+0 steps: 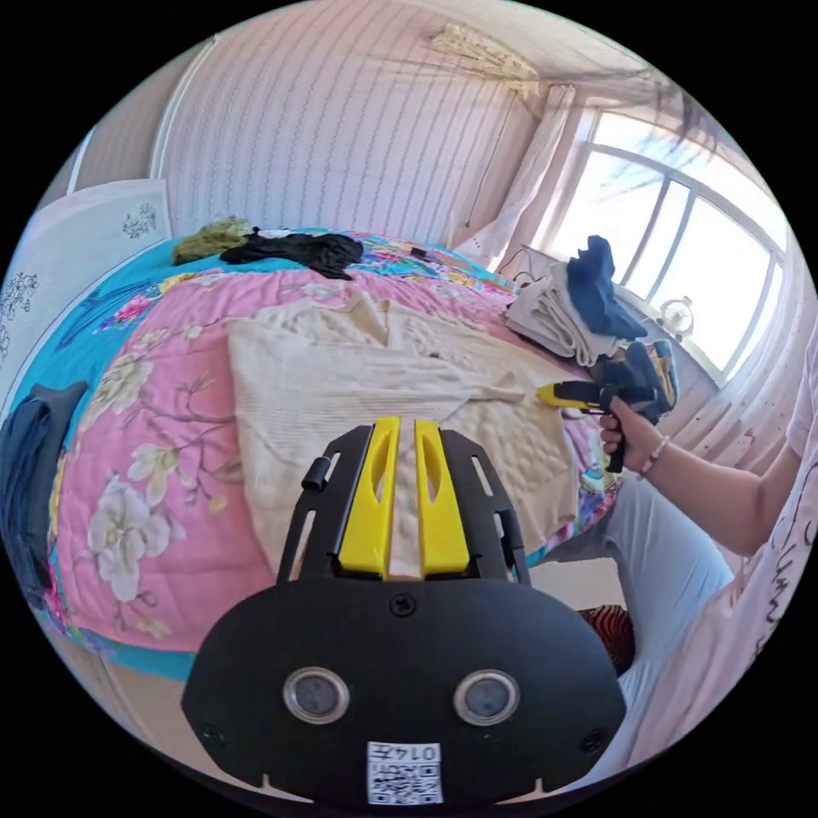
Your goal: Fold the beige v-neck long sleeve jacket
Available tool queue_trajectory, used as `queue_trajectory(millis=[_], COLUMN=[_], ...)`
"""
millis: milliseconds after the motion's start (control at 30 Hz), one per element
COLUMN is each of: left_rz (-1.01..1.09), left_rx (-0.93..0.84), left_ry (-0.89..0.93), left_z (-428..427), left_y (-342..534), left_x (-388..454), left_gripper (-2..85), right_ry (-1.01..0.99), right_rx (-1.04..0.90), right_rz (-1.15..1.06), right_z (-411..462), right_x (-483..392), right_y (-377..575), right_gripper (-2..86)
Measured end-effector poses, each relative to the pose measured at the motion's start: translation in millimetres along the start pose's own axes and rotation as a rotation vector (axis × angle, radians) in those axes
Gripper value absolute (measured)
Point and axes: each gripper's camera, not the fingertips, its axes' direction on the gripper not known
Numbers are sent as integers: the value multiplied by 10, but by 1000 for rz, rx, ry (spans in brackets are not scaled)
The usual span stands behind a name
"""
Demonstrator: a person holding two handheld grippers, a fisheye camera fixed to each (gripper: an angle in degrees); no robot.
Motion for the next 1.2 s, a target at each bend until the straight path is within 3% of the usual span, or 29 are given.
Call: queue_trajectory(millis=[167,267,333,600,733,867,900,967,1067,1200], left_rz=[-20,-27,-13,103,224,371,413,465,569,709], left_rx=[-94,-195,-148,-115,-58,-67,-62,-72,-111,-163], left_ry=[-92,-84,-93,-84,-112,17,57,118,236,346], left_z=[509,1007,1095,1017,1188,1784,1981,2295,2829,3527], left_y=[73,166,224,-156,-428,-839,-959,-1134,-1378,-1560], left_x=[61,161,260,891,1428,2303,2603,3055,3837,4814], left_gripper=[35,12,-1,-10,-10,-8,-6,0,17,49], right_ry=[81,168,197,56,301,706,727,644,465,392], right_rx=[56,-34,-100,75,296,400,418,429,370,331], right_rz=[-41,-14,-1,-60,13,206,248,393,468,503], right_z=[204,499,650,32,-820,-1428,-1491,-1647,-1582,-1526], right_x=[265,519,711,1434,1953,2531,2635,3083,3548,3850], right_y=[15,82,183,743,1294,1956,2032,2251,2416,2515], right_gripper=[112,34,22,26,61,103,108,119,114,76])
